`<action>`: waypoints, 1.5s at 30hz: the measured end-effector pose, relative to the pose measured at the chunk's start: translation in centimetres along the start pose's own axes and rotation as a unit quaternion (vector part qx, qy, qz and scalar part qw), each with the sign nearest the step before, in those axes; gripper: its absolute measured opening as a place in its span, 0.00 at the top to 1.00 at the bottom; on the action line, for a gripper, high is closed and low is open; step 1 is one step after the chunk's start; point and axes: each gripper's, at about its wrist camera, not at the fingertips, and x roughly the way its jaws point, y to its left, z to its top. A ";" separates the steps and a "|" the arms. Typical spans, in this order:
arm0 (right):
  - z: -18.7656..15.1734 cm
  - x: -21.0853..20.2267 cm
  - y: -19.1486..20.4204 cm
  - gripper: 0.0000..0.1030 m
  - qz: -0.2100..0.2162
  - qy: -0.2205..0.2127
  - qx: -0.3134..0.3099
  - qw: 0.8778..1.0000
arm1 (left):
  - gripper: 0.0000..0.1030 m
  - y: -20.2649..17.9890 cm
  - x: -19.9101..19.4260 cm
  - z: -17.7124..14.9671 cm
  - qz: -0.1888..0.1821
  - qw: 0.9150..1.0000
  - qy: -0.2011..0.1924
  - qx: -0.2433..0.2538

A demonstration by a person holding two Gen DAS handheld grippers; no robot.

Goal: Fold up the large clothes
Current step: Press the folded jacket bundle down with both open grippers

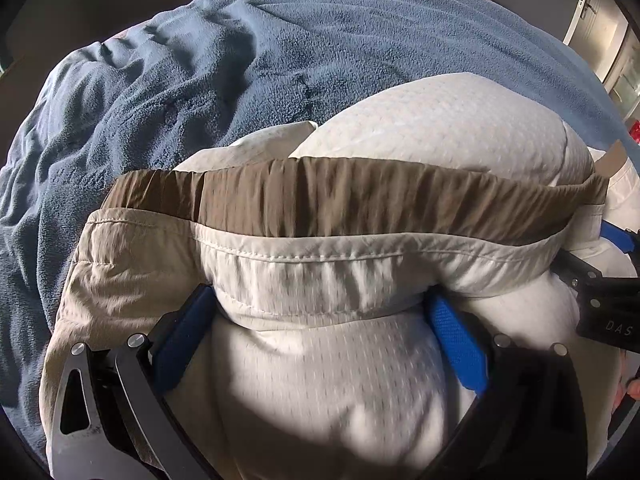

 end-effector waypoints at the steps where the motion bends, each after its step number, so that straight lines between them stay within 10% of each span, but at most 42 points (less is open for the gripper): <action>1: 0.0 0.0 0.0 0.05 0.000 0.000 0.000 1.000 | 0.04 0.0 0.0 0.0 0.000 1.000 -0.001 0.000; 41: -1.6 -1.1 0.1 0.05 0.003 -0.071 0.006 0.997 | 0.05 0.6 -1.7 -3.7 -0.016 0.994 -0.103 -0.016; 45: -1.2 -3.4 -2.4 0.06 0.052 -0.075 0.029 0.995 | 0.06 1.4 -4.6 -3.6 -0.031 0.994 -0.106 -0.010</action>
